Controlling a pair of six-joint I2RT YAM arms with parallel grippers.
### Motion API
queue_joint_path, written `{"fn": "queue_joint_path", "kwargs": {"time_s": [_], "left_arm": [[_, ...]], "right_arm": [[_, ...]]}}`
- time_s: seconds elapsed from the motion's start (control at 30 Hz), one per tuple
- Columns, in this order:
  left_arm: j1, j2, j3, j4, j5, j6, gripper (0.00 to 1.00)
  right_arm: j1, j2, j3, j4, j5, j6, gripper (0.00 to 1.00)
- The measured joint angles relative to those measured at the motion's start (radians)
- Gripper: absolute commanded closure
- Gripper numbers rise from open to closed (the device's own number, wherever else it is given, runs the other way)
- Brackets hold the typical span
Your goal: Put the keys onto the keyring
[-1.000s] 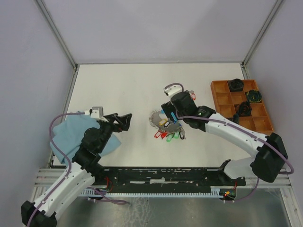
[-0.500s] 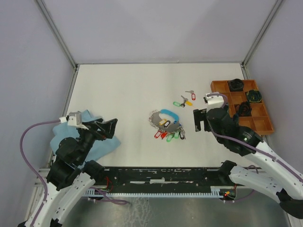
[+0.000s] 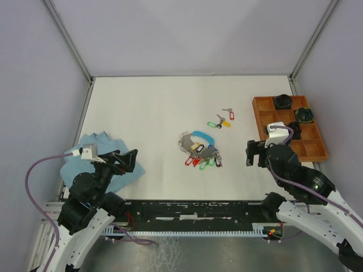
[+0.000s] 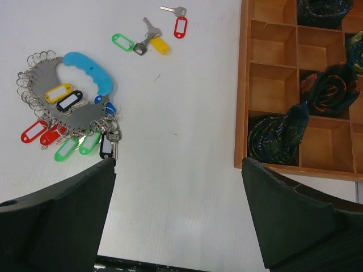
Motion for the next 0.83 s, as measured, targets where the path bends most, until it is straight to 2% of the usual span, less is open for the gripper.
{"fn": "queue_joint_path", "kwargs": {"time_s": [0.83], "left_arm": [[0.0,0.002,-0.007,-0.021,-0.014,0.0,0.01]], "right_arm": [[0.0,-0.047,-0.014,-0.014,0.002,0.005,0.0]]}}
